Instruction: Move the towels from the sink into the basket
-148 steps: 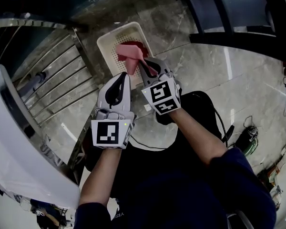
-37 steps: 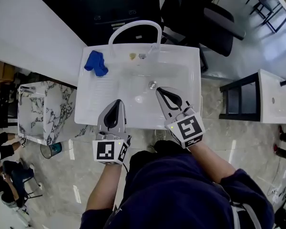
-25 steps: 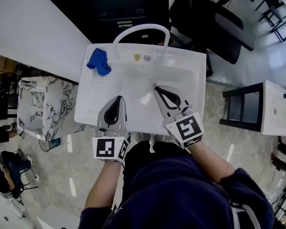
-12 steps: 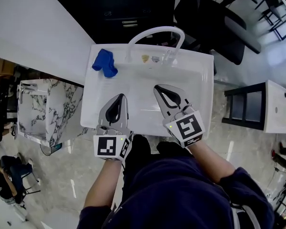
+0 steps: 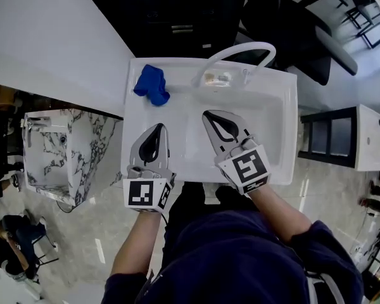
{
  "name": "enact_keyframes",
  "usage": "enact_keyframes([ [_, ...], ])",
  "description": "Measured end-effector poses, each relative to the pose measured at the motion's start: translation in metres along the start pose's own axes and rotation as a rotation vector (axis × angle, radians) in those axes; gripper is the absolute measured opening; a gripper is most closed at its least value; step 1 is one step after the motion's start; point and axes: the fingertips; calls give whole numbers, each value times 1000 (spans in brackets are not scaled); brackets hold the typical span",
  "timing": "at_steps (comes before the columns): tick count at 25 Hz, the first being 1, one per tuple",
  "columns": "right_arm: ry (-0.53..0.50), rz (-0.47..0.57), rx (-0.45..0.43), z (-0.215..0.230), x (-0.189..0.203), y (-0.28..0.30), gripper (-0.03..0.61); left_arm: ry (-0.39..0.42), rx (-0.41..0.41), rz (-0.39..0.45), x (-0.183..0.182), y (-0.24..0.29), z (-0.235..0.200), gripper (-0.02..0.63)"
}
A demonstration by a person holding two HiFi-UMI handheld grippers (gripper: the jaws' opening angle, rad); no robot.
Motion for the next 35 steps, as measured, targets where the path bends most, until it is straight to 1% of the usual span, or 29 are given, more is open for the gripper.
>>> enact_keyframes([
  [8,8,-17,-4,-17,-2,51,9,-14,-5,-11,5,5,-49,2],
  [17,21,-45,3,-23,4,104,8,-24,2,-28,14,17,-93,2],
  [25,36,-77,7,-27,15,143,9,-34,13,-52,24,30,-121,3],
  [35,59,-115,13,-24,37,183,9,-46,33,-85,43,54,-142,3],
])
Point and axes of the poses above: the fingertips, and each gripper's own axes: y forward along the fingers, z to its right, x out of its underside
